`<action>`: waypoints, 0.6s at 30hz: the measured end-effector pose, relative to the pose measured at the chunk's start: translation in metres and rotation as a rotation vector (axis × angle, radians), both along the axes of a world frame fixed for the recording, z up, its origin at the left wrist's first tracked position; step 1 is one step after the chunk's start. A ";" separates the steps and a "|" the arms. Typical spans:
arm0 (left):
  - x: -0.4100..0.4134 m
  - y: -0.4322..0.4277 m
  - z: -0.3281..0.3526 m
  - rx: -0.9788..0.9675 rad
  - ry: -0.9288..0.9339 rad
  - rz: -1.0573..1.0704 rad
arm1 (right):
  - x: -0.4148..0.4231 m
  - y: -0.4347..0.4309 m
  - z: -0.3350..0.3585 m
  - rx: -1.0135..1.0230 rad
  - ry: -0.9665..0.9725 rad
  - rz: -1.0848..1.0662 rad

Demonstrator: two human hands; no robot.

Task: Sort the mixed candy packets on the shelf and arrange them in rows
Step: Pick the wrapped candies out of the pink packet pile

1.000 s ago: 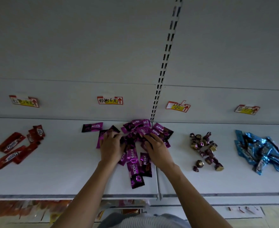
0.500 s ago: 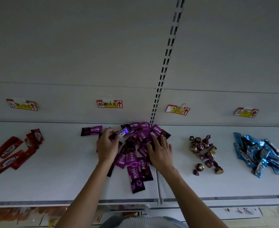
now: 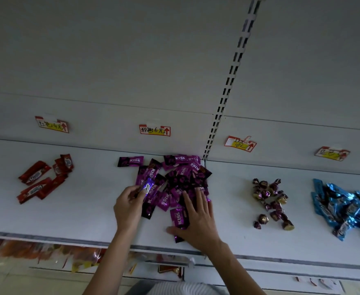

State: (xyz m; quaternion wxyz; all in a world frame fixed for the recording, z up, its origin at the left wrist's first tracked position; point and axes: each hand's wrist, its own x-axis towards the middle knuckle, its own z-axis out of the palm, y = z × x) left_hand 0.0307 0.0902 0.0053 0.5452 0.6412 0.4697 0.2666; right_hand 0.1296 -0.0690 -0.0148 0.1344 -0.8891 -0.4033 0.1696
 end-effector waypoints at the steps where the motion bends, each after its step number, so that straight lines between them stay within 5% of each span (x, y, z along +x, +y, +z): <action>1: 0.000 -0.003 0.002 -0.010 -0.012 -0.016 | 0.001 0.003 -0.005 -0.002 -0.022 0.040; 5: -0.005 -0.013 0.010 -0.015 -0.063 -0.062 | 0.018 0.020 0.001 0.048 -0.088 -0.012; 8: -0.009 -0.020 0.016 -0.018 -0.078 -0.039 | 0.008 0.032 0.018 0.379 -0.140 -0.171; 12: -0.011 -0.029 0.024 0.011 -0.098 -0.111 | -0.013 0.041 0.053 0.607 0.509 -0.316; 18: -0.026 -0.038 0.022 0.185 0.025 -0.356 | -0.030 0.039 0.052 0.685 0.663 -0.394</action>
